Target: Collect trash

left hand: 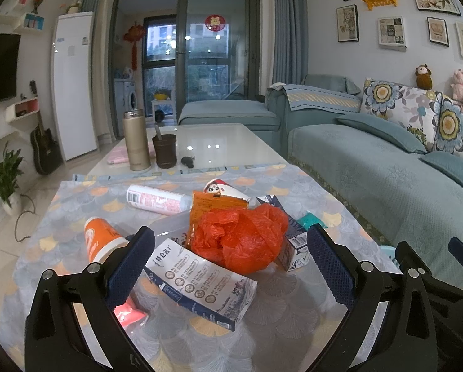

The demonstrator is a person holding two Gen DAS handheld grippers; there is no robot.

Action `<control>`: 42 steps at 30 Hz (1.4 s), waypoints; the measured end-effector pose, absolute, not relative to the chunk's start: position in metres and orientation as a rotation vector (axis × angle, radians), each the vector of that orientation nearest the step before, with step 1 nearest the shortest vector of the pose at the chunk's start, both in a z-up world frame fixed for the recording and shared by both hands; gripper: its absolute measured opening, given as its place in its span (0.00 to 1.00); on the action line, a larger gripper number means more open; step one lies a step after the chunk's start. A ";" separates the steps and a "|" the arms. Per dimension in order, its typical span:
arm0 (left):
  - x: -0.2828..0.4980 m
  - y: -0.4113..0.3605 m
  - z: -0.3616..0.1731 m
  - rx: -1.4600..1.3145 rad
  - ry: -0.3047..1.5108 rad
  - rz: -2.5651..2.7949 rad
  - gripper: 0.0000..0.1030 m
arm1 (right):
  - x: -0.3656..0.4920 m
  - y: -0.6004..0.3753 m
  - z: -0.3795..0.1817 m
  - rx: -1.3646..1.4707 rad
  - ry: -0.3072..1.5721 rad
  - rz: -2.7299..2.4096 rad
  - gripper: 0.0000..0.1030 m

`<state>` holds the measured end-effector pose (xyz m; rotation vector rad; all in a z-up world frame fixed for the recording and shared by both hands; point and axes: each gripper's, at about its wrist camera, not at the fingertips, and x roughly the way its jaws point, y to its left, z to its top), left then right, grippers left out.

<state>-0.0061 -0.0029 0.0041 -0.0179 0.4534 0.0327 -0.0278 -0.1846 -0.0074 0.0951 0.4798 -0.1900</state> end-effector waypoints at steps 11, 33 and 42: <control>-0.019 0.055 0.011 -0.157 0.438 0.130 0.93 | -0.023 -0.175 -0.009 0.050 0.491 -0.109 0.79; 0.060 0.198 -0.048 -0.517 0.748 0.112 0.92 | 0.105 -0.132 -0.037 -0.011 0.727 0.243 0.50; 0.081 0.196 -0.076 -0.485 0.845 0.156 0.92 | 0.128 -0.110 -0.060 -0.023 0.827 0.293 0.50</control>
